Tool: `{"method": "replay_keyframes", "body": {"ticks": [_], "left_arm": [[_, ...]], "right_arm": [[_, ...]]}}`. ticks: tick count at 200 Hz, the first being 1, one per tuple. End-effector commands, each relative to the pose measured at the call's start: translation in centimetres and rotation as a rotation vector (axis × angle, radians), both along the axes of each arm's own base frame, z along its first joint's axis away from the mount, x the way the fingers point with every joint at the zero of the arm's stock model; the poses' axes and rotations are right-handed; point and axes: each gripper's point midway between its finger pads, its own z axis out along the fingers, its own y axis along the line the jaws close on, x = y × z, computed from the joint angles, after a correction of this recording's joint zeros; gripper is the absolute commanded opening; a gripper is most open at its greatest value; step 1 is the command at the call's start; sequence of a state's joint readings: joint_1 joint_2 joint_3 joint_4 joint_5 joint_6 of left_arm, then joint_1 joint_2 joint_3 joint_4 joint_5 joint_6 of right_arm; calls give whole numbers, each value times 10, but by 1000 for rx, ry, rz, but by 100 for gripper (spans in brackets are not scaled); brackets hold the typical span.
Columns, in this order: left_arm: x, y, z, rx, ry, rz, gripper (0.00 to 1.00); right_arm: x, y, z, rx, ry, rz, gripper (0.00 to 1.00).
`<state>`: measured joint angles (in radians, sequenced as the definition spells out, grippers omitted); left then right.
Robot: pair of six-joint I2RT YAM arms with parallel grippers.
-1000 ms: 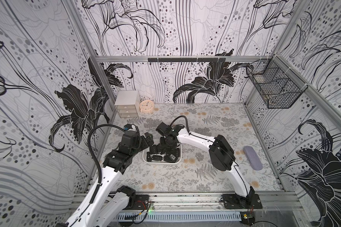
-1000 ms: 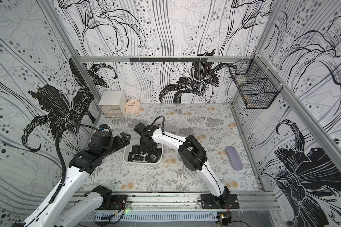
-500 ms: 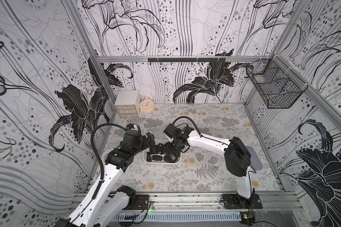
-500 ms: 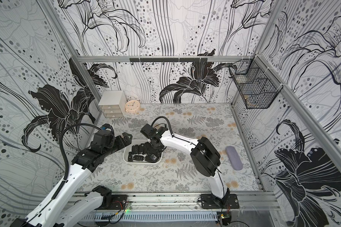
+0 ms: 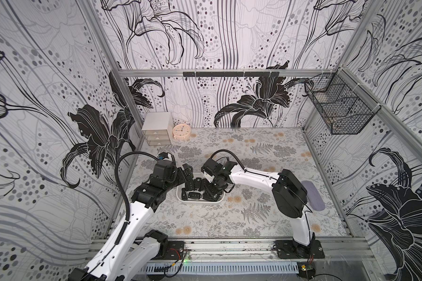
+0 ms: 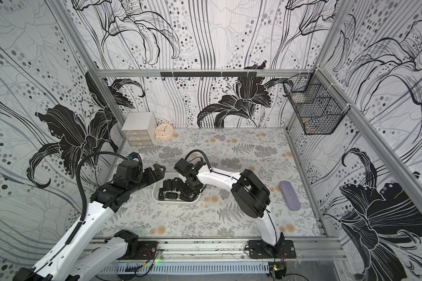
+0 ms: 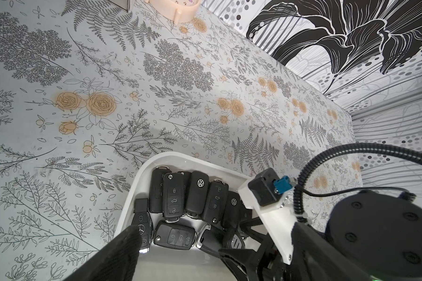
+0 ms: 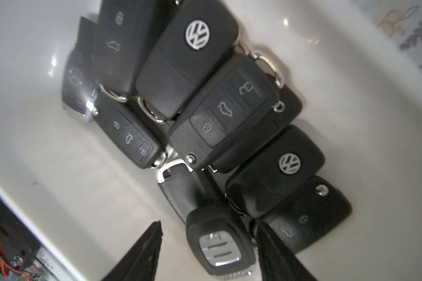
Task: Place the car key into the storage box
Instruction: Place the car key in the storage box.
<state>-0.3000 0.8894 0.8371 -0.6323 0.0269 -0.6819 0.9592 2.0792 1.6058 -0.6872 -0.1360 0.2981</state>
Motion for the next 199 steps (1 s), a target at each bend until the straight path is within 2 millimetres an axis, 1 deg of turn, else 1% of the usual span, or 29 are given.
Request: {"method": "replay_keyframes", "body": {"ticks": [1,16,35,50,72,94,104,114,118,128,137,158,199], "left_arm": [[5,0,9,4,-40,-7,99],[5,1,8,5,-38,-4,99],[5,1,8,4,-38,-1,99],[5,2,8,3,-38,2,99],[4,2,8,3,-39,4,99],[5,2,8,0,-40,7,99],[4,2,8,0,-39,9,99],[4,3,9,-2,-43,12,99],[4,3,9,0,-44,12,99],[4,4,9,2,-44,14,99],[3,4,10,3,-44,15,99],[2,5,9,1,-46,20,99],[2,4,8,-2,-44,19,99]], "right_arm": [[-2,4,-7,-18,3,45,62],[-2,3,-9,-26,-1,48,59],[-1,2,-9,-31,-4,46,52],[1,0,-5,-31,-21,38,43],[5,-1,4,-26,-47,22,41],[9,2,11,-15,-57,-3,40],[13,1,11,-23,-60,-31,37],[16,0,11,-37,-52,-55,30],[17,0,11,-38,-49,-66,29],[19,-1,11,-30,-42,-92,29],[22,-1,14,-22,-44,-113,32],[28,-3,17,-16,-34,-162,33],[49,-19,12,-42,36,-390,33]]}}
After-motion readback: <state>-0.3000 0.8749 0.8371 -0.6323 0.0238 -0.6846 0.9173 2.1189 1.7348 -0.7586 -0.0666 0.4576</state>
